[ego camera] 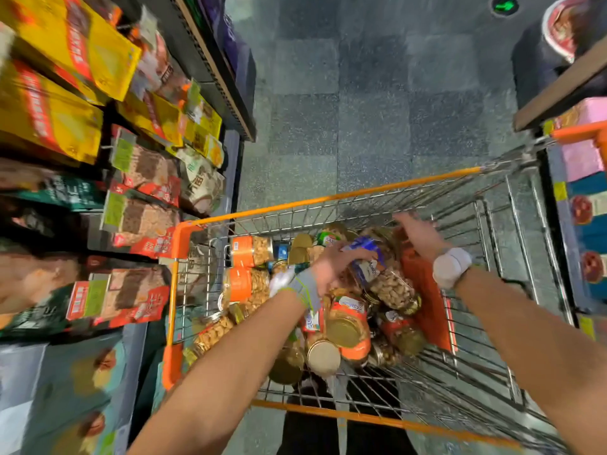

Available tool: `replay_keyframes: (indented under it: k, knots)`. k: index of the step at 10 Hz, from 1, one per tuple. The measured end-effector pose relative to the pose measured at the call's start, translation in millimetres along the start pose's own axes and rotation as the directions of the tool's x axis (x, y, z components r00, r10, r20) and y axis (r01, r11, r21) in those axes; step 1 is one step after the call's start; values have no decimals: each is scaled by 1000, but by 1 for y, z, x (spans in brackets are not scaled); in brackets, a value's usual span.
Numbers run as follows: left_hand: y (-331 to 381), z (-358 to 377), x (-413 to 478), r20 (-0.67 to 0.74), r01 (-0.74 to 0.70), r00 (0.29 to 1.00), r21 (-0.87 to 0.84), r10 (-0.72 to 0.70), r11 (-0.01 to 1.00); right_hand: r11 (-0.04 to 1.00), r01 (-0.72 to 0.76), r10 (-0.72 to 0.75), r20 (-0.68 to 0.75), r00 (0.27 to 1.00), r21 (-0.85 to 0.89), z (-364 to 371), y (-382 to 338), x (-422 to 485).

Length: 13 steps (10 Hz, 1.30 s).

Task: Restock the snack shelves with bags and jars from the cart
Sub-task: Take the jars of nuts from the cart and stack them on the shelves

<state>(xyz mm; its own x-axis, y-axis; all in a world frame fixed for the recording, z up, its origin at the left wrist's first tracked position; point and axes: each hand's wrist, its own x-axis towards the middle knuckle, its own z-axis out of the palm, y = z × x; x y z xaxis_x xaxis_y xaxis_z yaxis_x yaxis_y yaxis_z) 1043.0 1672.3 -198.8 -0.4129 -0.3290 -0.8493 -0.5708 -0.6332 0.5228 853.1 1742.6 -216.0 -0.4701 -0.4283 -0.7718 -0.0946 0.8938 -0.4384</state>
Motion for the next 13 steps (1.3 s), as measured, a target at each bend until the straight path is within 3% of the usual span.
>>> replay_keyframes:
  k: [1, 2, 3, 4, 5, 6, 7, 8, 9, 10, 11, 12, 13]
  knots:
    - [-22, -11, -18, 72, 15, 997, -285, 6, 959, 987, 65, -93, 189, 978, 150, 28, -31, -40]
    - [-28, -25, -28, 4, -31, 999, -336, 34, 941, 986, 141, -157, 192, 969, 94, 39, -50, -52]
    - [-47, -53, -35, -42, -49, 998, -91, 45, 995, 926, 280, -226, 220, 949, -254, 70, -65, -47]
    - [-53, -69, -45, -164, -118, 975, 189, 149, 975, 841, 409, -290, 343, 894, -354, 105, -78, -59]
    - [-60, -90, -55, -248, -134, 952, 195, 181, 972, 833, 384, -280, 296, 913, -398, 128, -83, -53]
    - [-79, -133, -59, -294, -214, 935, -18, 199, 977, 725, 459, -367, 276, 888, -514, 133, -98, -51]
    - [-90, -157, -70, -479, -246, 868, -194, 127, 950, 573, 498, -355, 351, 867, -651, 141, -95, -44]
    - [-98, -177, -80, -588, -274, 806, -282, 60, 919, 267, 498, -185, 464, 866, -825, 165, -77, -34]
    - [-109, -192, -81, -590, -272, 804, -264, 68, 925, 66, 473, -224, 449, 865, -879, 183, -71, -38]
    - [-108, -196, -85, -575, -279, 812, -233, 100, 931, 68, 482, -212, 459, 863, -874, 185, -71, -30]
    - [-99, -191, -88, -461, -293, 870, -199, 174, 935, 270, 486, -132, 468, 874, -831, 149, -67, -22]
    - [-92, -182, -84, -404, -307, 890, -184, 213, 934, 270, 475, -47, 482, 875, -837, 108, -62, -23]
    - [-78, -163, -66, -391, -285, 899, -177, 198, 942, 268, 358, -30, 364, 931, -894, 69, -54, -35]
